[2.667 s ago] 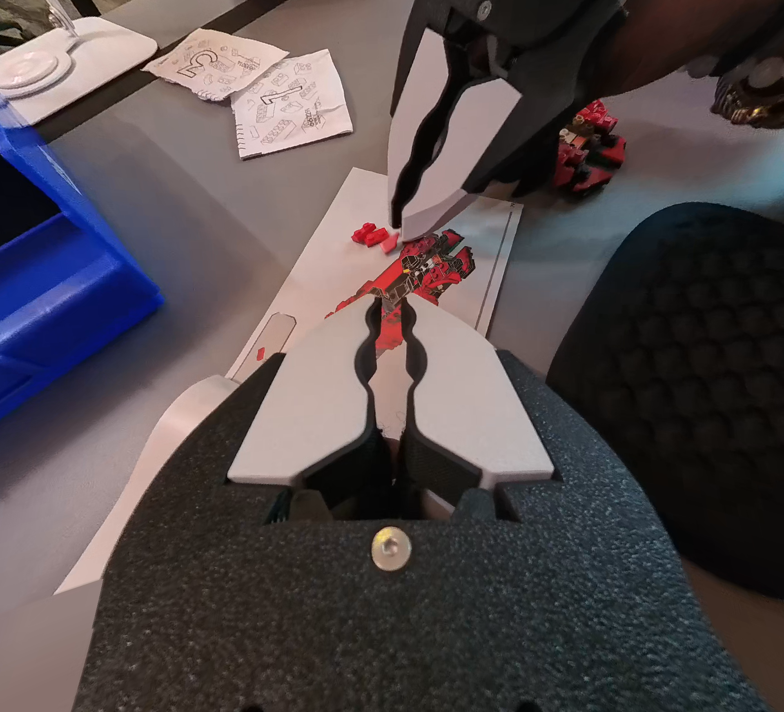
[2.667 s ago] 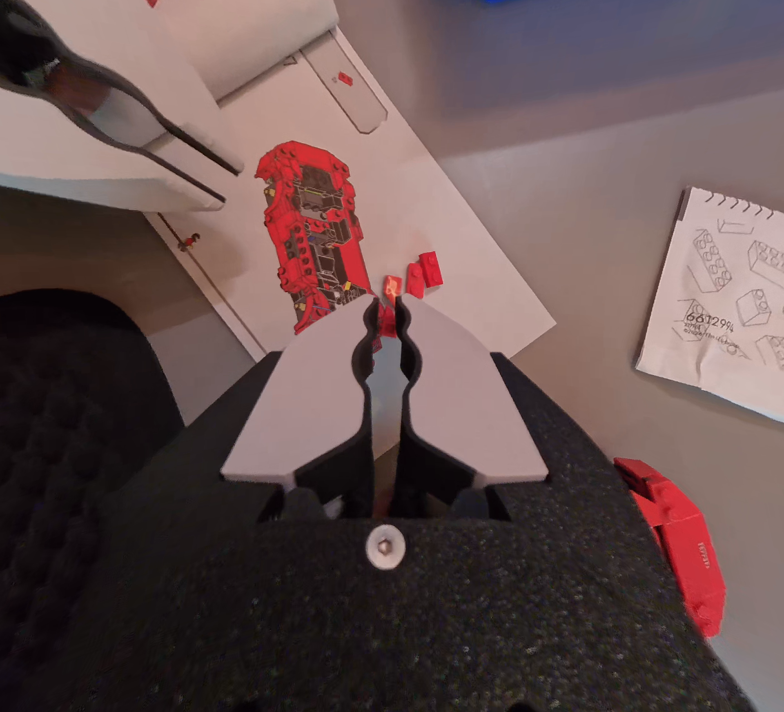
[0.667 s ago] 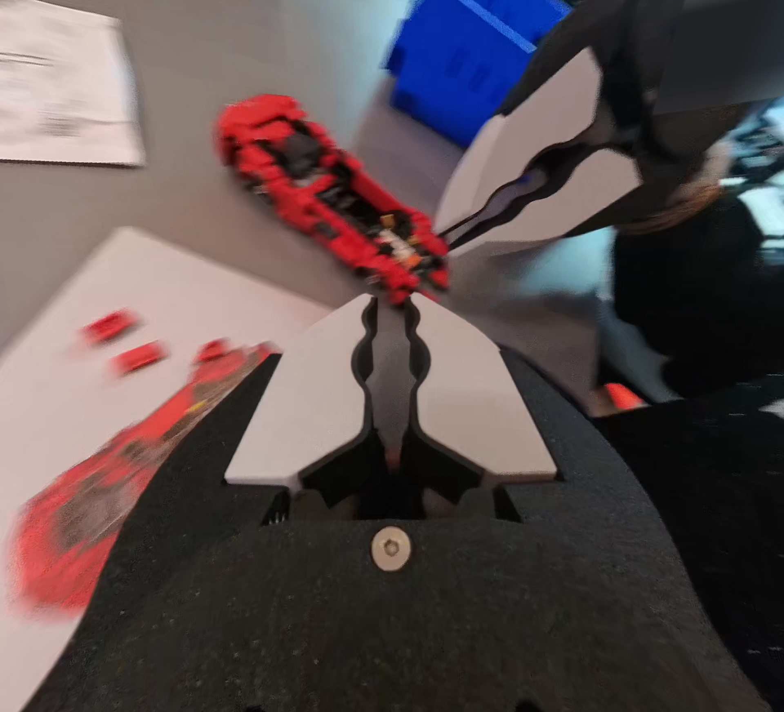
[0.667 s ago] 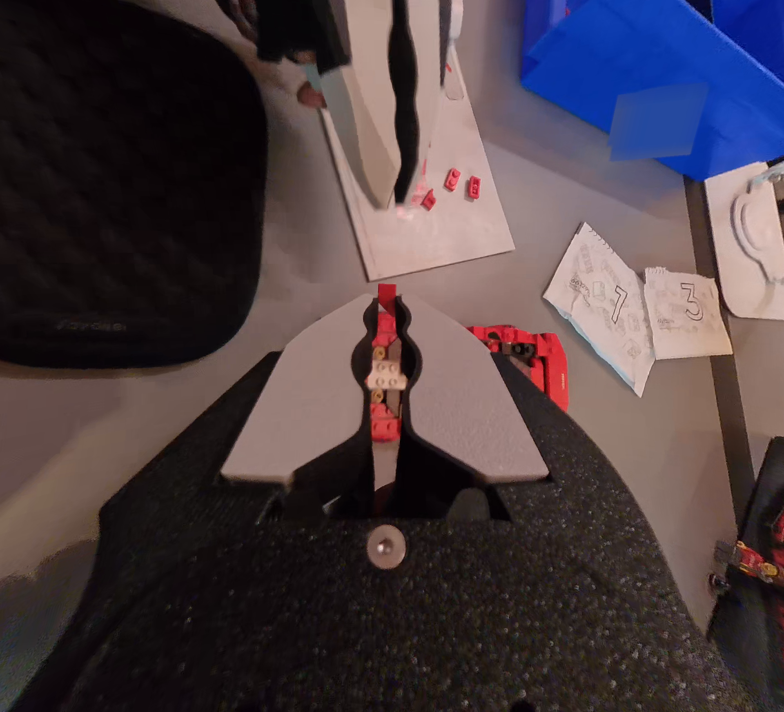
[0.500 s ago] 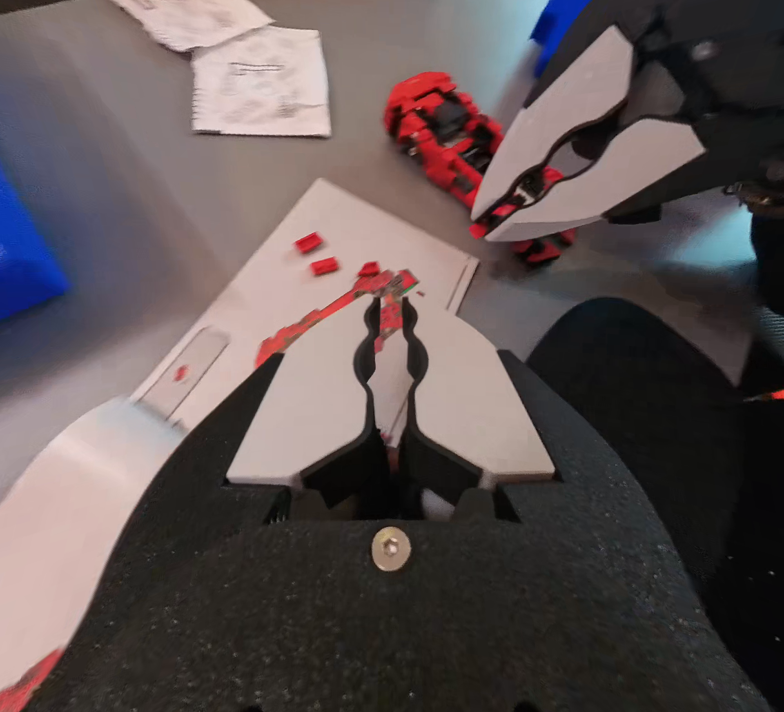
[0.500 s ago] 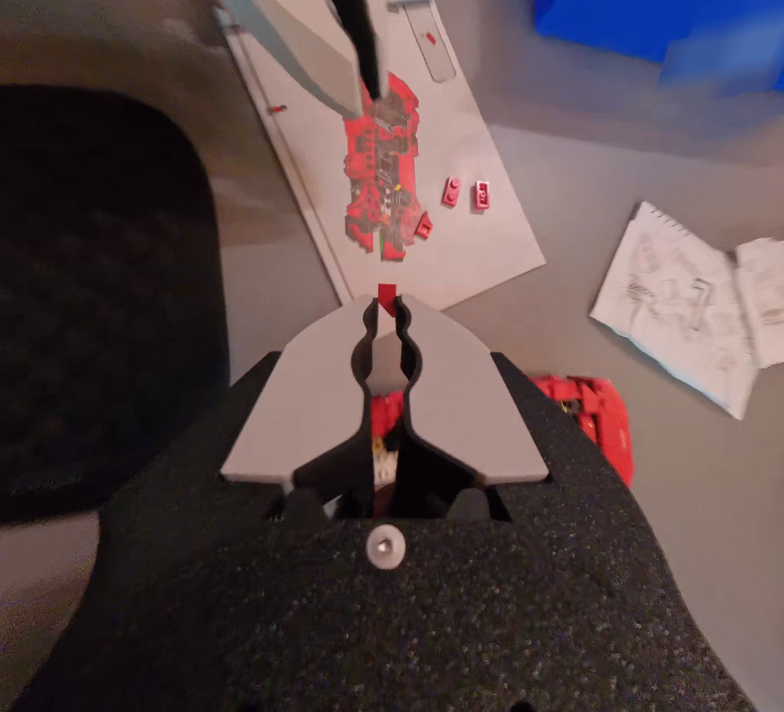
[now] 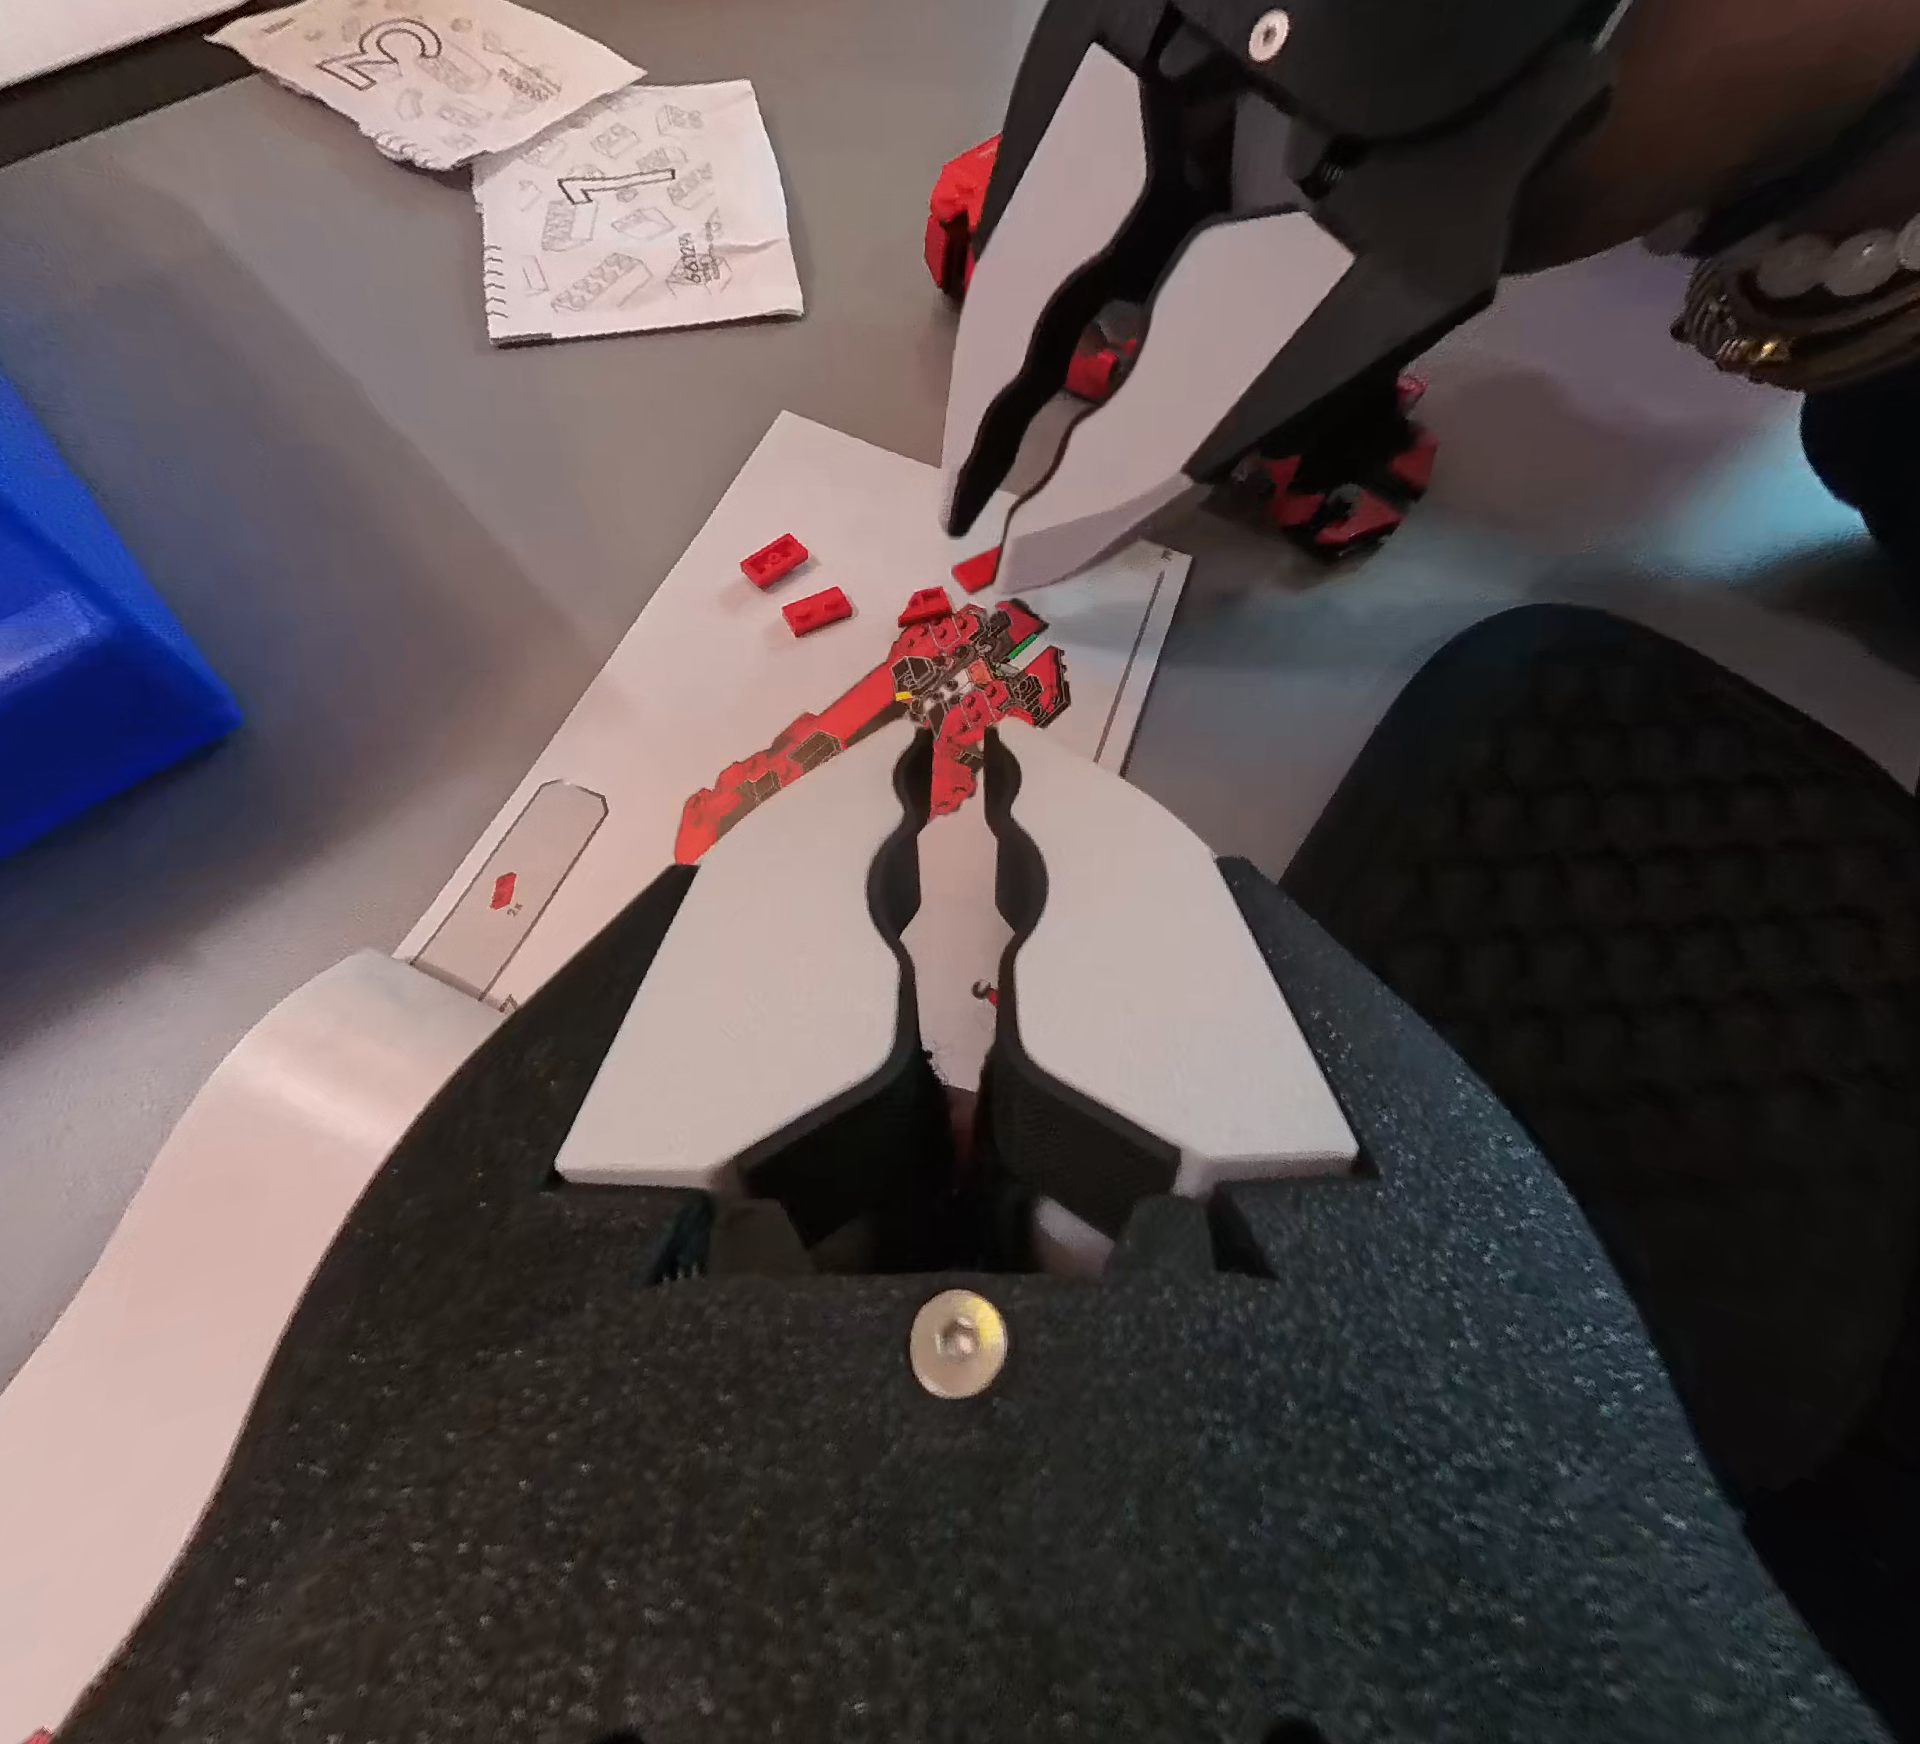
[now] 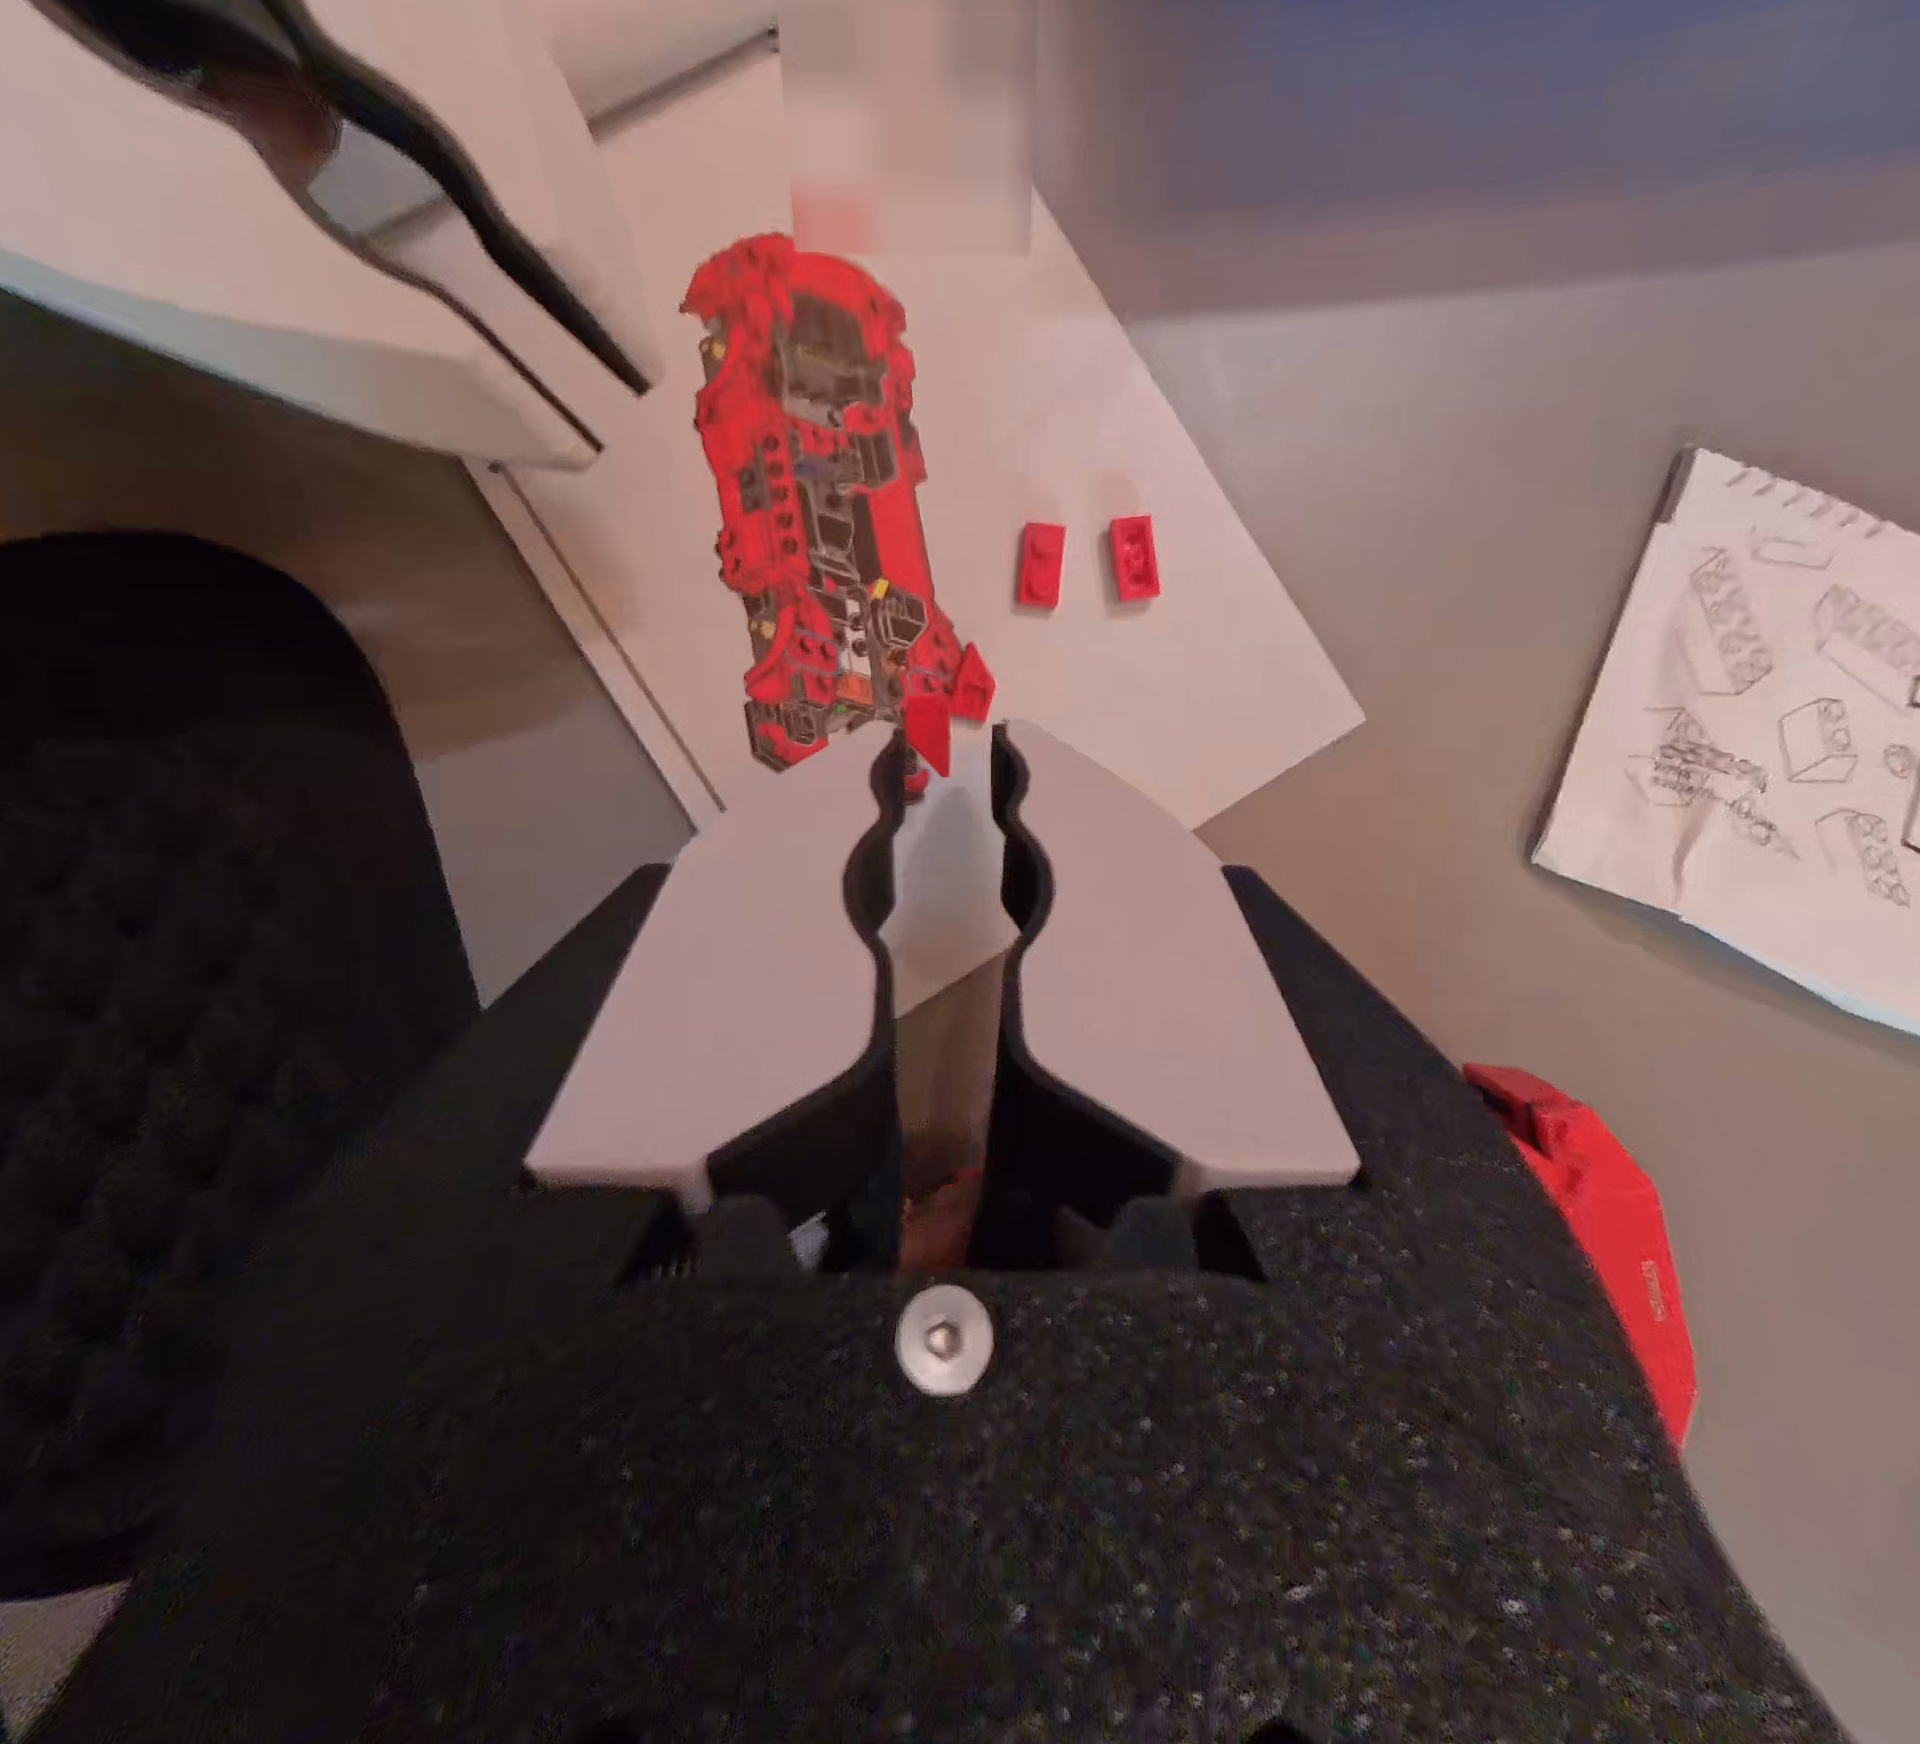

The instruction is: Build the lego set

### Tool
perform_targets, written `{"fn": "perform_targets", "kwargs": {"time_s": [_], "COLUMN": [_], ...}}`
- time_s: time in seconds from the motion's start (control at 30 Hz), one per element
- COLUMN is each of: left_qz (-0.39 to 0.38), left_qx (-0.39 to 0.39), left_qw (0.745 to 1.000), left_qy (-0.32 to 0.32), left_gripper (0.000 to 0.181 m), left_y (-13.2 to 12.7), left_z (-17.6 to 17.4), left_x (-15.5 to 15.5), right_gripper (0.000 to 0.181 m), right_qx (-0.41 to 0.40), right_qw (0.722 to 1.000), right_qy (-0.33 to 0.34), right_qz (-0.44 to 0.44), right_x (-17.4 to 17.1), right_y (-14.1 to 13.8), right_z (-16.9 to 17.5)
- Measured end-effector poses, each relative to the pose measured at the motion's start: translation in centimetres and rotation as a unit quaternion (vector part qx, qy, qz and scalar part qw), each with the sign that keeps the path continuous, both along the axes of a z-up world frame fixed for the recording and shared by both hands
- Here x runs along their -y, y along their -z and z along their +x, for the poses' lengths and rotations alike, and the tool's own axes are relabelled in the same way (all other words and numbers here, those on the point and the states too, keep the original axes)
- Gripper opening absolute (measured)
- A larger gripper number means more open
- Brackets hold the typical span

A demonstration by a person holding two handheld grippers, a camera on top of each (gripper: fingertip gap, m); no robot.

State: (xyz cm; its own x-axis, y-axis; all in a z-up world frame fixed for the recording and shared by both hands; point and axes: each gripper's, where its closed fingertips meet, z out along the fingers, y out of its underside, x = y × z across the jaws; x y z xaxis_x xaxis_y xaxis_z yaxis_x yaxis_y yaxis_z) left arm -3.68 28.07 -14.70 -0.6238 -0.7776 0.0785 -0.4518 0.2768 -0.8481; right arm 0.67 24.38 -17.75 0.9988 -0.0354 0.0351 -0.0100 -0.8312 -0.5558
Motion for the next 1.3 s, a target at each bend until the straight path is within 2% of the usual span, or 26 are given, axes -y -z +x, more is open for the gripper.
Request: {"fn": "perform_targets", "kwargs": {"time_s": [0.1,0.23,0.3,0.4,0.47,0.6,0.63,0.7,0.97,1.07,1.17,1.23,1.3], "left_qz": [-0.004,-0.008,-0.005,-0.002,-0.004,-0.004,-0.004,-0.007,-0.007,-0.006,-0.012,-0.024,-0.058], "left_qx": [0.002,0.003,0.005,0.005,0.004,0.004,0.008,0.012,0.004,0.006,0.016,0.033,0.073], "left_qw": [1.000,1.000,1.000,1.000,1.000,1.000,1.000,1.000,1.000,1.000,1.000,0.999,0.995], "left_qy": [-0.001,0.006,0.010,0.011,0.008,0.001,-0.005,-0.018,-0.017,-0.013,-0.013,-0.022,-0.034], "left_gripper": [0.009,0.009,0.009,0.009,0.008,0.008,0.008,0.008,0.008,0.008,0.008,0.008,0.010], "left_y": [0.0,0.2,0.3,0.4,0.4,0.5,0.4,0.2,0.7,0.8,0.7,0.1,-1.3], "left_z": [0.1,0.0,-0.1,-0.1,0.0,0.1,0.2,0.4,0.3,0.2,0.3,0.5,0.8], "left_x": [-0.2,-0.1,0.0,0.0,-0.1,-0.3,-0.5,-0.8,-0.8,-0.6,-0.6,-0.7,-0.8], "right_gripper": [0.018,0.026,0.039,0.043,0.050,0.043,0.030,0.016,0.018,0.008,0.008,0.008,0.008], "right_qx": [0.021,0.026,0.040,0.032,0.054,0.084,0.090,0.051,0.007,-0.015,-0.033,-0.084,-0.196], "right_qw": [0.999,0.997,0.997,0.996,0.996,0.994,0.995,0.998,0.999,0.999,0.999,0.993,0.961], "right_qy": [-0.009,-0.023,-0.023,-0.044,-0.042,-0.048,-0.035,-0.017,0.034,0.030,0.035,0.043,0.054], "right_qz": [-0.047,-0.070,-0.069,-0.067,-0.052,-0.050,-0.023,0.027,-0.014,0.004,0.010,0.070,0.186], "right_x": [0.5,0.9,0.9,0.9,0.8,0.9,0.5,-0.7,-0.6,-1.2,-1.2,-1.9,-3.0], "right_y": [1.2,1.4,1.1,1.4,0.7,0.8,0.1,-1.0,1.6,1.6,1.6,0.1,-3.5], "right_z": [0.1,-0.4,0.0,-0.6,-0.2,-0.1,0.3,-0.1,0.6,0.3,0.3,-0.3,-1.6]}}
